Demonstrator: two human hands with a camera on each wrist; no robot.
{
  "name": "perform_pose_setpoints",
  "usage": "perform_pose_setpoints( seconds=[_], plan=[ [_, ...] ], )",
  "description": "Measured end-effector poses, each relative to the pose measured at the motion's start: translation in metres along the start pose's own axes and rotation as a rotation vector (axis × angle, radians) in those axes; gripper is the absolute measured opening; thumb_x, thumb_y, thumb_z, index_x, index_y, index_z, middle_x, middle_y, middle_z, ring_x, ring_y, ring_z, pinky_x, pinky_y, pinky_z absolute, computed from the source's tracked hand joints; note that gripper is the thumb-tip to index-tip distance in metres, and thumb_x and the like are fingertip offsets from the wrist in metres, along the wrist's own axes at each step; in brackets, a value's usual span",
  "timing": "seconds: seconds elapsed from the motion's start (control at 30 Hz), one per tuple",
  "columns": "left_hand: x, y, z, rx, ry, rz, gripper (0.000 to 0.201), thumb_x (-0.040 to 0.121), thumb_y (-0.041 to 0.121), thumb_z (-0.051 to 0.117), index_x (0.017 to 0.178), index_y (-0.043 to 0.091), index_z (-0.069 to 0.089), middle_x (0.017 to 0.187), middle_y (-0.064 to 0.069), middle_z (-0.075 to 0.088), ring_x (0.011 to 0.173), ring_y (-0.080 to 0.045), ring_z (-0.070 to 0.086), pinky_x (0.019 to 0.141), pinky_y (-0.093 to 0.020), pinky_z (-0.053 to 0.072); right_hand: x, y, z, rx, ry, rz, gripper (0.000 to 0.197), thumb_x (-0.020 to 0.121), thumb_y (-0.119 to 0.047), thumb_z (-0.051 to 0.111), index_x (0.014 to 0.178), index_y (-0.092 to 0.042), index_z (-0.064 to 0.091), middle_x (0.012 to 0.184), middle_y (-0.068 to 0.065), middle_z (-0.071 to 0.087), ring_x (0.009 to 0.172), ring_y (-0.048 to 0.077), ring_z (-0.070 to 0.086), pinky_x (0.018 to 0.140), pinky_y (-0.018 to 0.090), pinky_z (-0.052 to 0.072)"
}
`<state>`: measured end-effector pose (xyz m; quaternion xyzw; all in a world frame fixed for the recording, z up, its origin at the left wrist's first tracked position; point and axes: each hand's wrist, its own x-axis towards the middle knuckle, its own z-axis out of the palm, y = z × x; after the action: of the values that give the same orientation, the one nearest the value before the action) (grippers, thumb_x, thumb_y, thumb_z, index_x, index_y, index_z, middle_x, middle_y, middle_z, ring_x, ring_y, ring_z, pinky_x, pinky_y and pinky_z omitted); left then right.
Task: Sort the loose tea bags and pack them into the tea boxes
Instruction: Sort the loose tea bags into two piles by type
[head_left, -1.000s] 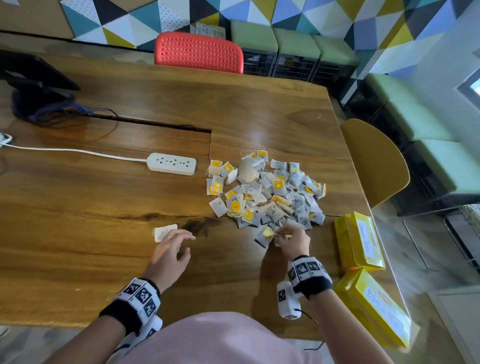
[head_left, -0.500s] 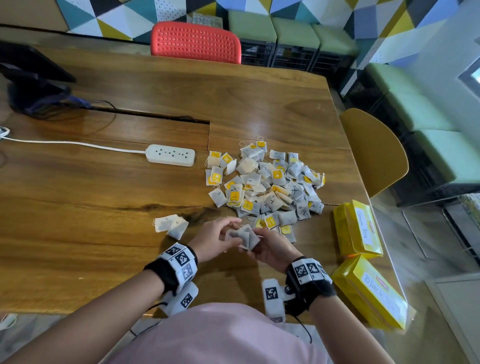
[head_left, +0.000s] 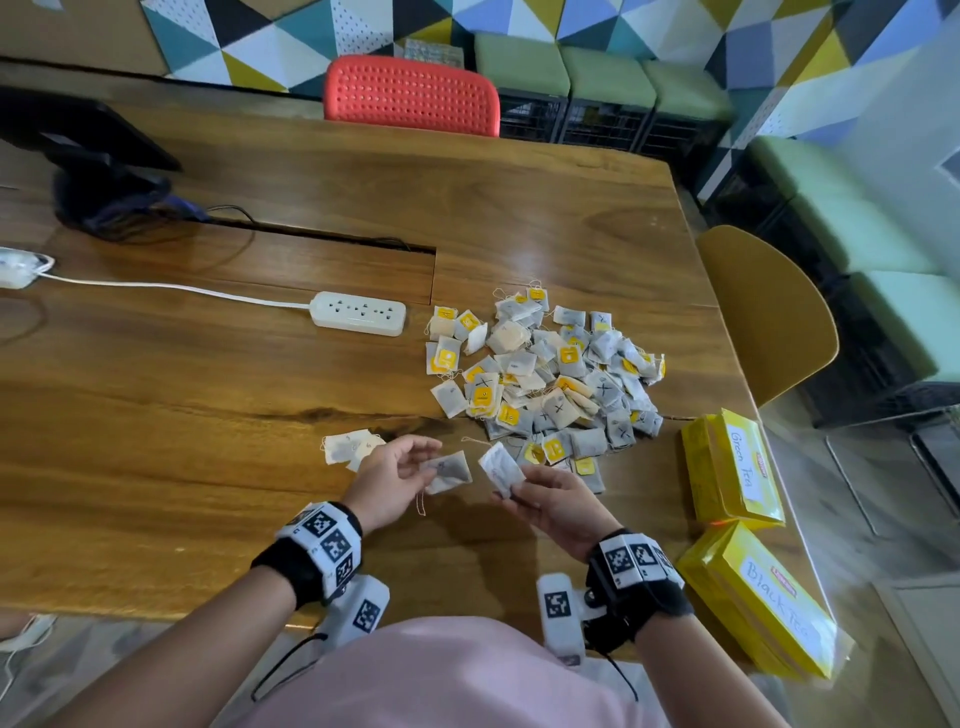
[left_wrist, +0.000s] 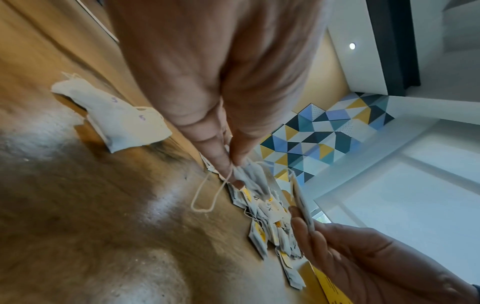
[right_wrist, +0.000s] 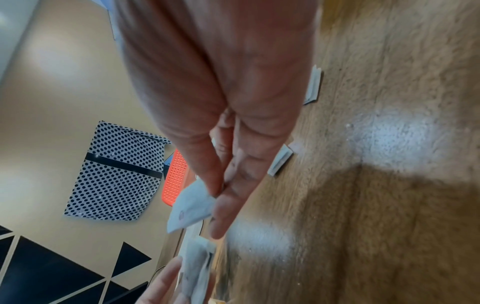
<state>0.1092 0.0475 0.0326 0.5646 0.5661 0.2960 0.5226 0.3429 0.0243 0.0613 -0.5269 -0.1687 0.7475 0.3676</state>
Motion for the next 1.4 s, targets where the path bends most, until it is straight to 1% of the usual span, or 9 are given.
perform_pose_setpoints(
  seconds=[0.2,0.33,0.5,0.67,0.83,0.97,1.13,1.27,1.4],
  plan=[
    [-0.008,0.002,0.005,0.044,0.004,-0.083,0.014,0.093,0.012,0.06,0.093,0.023,0.069,0.097,0.002,0.07,0.087,-0.012,0.067,0.08,-0.032,0.058,-0.001,0.005,0.007,-0.142,0.023,-0.049,0.014,0.088,0.006,0.059,0.102,0.007,0.059,0.094,0.019,0.067,0.078,0.024,0.07,0.062,0.021,0.056],
    [-0.018,0.012,0.016,-0.223,-0.154,-0.214,0.021,0.086,0.024,0.069,0.099,0.007,0.069,0.096,-0.009,0.073,0.088,-0.019,0.071,0.081,-0.035,0.058,0.006,0.015,0.019,-0.508,-0.014,-0.118,0.018,0.08,-0.004,0.073,0.096,0.002,0.069,0.084,0.013,0.07,0.073,0.019,0.067,0.07,0.025,0.056],
    [-0.008,0.007,0.002,0.137,-0.037,-0.086,0.008,0.084,0.021,0.072,0.09,0.022,0.068,0.086,0.001,0.073,0.073,-0.009,0.068,0.069,-0.023,0.055,0.012,0.014,0.013,-0.679,0.024,-0.152,0.022,0.081,-0.013,0.074,0.102,-0.006,0.071,0.086,0.01,0.072,0.07,0.013,0.064,0.066,0.023,0.053],
    [0.012,-0.012,-0.029,0.545,0.293,0.016,0.052,0.084,0.019,0.066,0.134,0.018,0.05,0.13,-0.011,0.053,0.116,-0.027,0.051,0.094,-0.032,0.044,0.013,0.009,-0.018,-0.79,0.207,-0.158,0.016,0.086,-0.017,0.07,0.101,-0.011,0.068,0.089,0.006,0.069,0.069,0.011,0.063,0.066,0.025,0.053],
    [0.019,-0.026,-0.033,1.008,-0.023,-0.094,0.068,0.087,0.056,0.052,0.146,0.046,0.02,0.16,0.0,-0.001,0.147,-0.033,-0.002,0.112,-0.062,0.015,0.023,-0.003,-0.044,-1.054,0.563,-0.245,0.023,0.084,-0.023,0.07,0.107,-0.019,0.067,0.104,-0.001,0.062,0.091,0.014,0.058,0.086,0.028,0.047],
    [0.007,-0.041,-0.028,1.043,-0.07,-0.146,0.06,0.092,0.051,0.048,0.147,0.04,0.026,0.159,-0.004,0.01,0.147,-0.031,0.003,0.114,-0.052,0.023,0.035,-0.012,-0.049,-1.197,0.709,-0.241,0.045,0.081,-0.03,0.071,0.124,-0.025,0.058,0.129,0.012,0.041,0.122,0.031,0.041,0.104,0.035,0.036],
    [-0.016,-0.047,-0.03,0.955,-0.033,-0.101,0.051,0.095,0.037,0.051,0.144,0.033,0.037,0.156,-0.009,0.022,0.145,-0.026,0.016,0.115,-0.04,0.024,0.042,-0.014,-0.034,-1.473,0.57,-0.193,0.072,0.076,-0.045,0.076,0.139,-0.037,0.043,0.153,0.007,0.015,0.141,0.031,0.015,0.107,0.048,0.035],
    [-0.01,-0.035,-0.035,0.887,0.07,0.013,0.038,0.089,0.031,0.059,0.127,0.031,0.056,0.154,-0.002,0.024,0.132,-0.023,0.038,0.106,-0.037,0.038,0.048,-0.007,-0.026,-1.584,0.515,-0.16,0.057,0.081,-0.044,0.071,0.134,-0.038,0.051,0.148,0.003,0.026,0.138,0.027,0.02,0.105,0.049,0.038],
    [0.026,-0.017,-0.031,1.006,-0.024,0.127,0.06,0.089,0.03,0.057,0.145,0.029,0.035,0.16,0.001,0.007,0.145,-0.024,0.017,0.114,-0.04,0.028,0.049,-0.005,-0.027,-1.479,0.516,-0.252,0.026,0.085,-0.025,0.069,0.111,-0.03,0.07,0.127,0.0,0.05,0.122,0.023,0.042,0.096,0.034,0.041]
  ],
)
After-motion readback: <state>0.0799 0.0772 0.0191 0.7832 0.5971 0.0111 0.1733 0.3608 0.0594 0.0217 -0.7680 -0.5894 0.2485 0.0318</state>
